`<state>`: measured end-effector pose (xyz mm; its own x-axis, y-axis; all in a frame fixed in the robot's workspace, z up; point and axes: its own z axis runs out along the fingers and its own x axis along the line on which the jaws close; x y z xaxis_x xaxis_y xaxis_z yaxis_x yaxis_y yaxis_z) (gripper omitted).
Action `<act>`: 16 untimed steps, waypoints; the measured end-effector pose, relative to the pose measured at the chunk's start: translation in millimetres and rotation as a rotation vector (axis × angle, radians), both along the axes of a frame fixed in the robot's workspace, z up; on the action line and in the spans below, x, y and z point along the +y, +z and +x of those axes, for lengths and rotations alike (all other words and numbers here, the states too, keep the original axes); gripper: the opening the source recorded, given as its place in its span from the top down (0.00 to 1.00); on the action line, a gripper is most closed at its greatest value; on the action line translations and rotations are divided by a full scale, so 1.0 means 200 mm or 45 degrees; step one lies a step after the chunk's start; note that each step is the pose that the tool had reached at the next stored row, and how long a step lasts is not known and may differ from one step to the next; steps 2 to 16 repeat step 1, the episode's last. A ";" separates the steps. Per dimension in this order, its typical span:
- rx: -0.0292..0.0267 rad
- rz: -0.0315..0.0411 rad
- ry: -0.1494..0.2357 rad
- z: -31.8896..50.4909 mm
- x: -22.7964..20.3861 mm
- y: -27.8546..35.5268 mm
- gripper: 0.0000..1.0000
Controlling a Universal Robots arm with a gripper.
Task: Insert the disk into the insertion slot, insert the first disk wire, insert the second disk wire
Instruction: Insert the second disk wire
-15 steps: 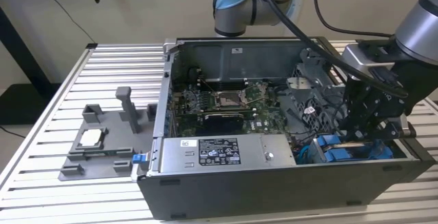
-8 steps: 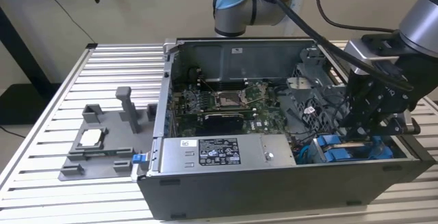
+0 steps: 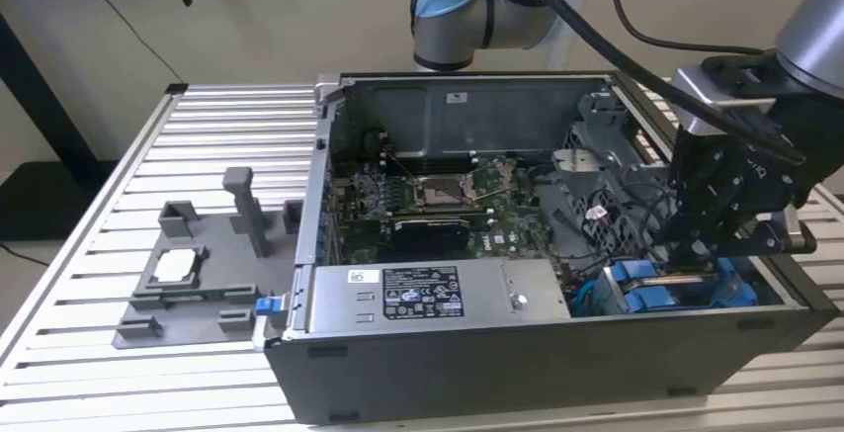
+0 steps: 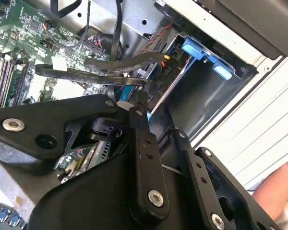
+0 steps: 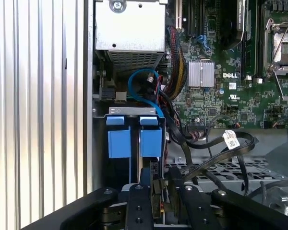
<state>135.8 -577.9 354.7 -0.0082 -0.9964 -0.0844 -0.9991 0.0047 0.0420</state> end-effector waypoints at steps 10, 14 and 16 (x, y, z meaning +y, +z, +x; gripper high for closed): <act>0.0000 -0.0001 0.000 0.000 0.000 0.000 0.70; 0.0000 -0.0001 0.000 0.000 0.000 0.000 0.70; 0.0000 -0.0001 0.000 0.000 0.000 0.000 0.70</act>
